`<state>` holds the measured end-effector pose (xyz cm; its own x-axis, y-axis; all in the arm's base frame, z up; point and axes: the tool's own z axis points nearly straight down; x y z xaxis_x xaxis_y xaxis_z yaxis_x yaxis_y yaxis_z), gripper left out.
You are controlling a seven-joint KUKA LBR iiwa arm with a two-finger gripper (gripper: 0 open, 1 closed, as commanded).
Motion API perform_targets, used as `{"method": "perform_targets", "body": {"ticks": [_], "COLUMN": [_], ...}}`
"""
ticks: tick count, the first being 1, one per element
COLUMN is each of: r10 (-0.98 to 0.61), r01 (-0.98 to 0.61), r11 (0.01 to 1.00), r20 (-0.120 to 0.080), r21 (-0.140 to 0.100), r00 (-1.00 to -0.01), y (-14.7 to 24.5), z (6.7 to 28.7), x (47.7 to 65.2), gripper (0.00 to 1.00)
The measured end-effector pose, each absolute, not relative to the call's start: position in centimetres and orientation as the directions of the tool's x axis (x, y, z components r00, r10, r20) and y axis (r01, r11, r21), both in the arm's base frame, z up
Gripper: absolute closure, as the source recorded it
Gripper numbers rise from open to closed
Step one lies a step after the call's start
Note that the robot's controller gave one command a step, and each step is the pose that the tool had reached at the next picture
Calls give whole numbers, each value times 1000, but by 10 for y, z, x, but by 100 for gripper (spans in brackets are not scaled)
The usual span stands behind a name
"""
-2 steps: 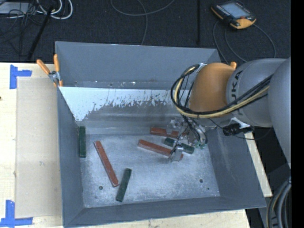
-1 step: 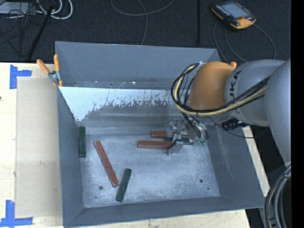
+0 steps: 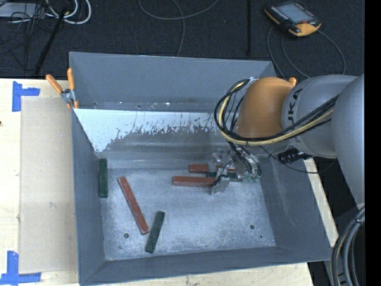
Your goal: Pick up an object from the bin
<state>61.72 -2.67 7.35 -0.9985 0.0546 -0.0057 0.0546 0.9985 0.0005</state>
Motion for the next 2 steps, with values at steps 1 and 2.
{"method": "perform_targets", "body": {"ticks": [1, 2], "r10": [25, 9], "r01": [25, 9], "r11": [1000, 1000], "r20": [-16, 0], "r21": [-3, 0], "r00": [-1000, -1000], "y": [-24, -48], "z": [75, 201], "x": [613, 608], "gripper": [100, 100]}}
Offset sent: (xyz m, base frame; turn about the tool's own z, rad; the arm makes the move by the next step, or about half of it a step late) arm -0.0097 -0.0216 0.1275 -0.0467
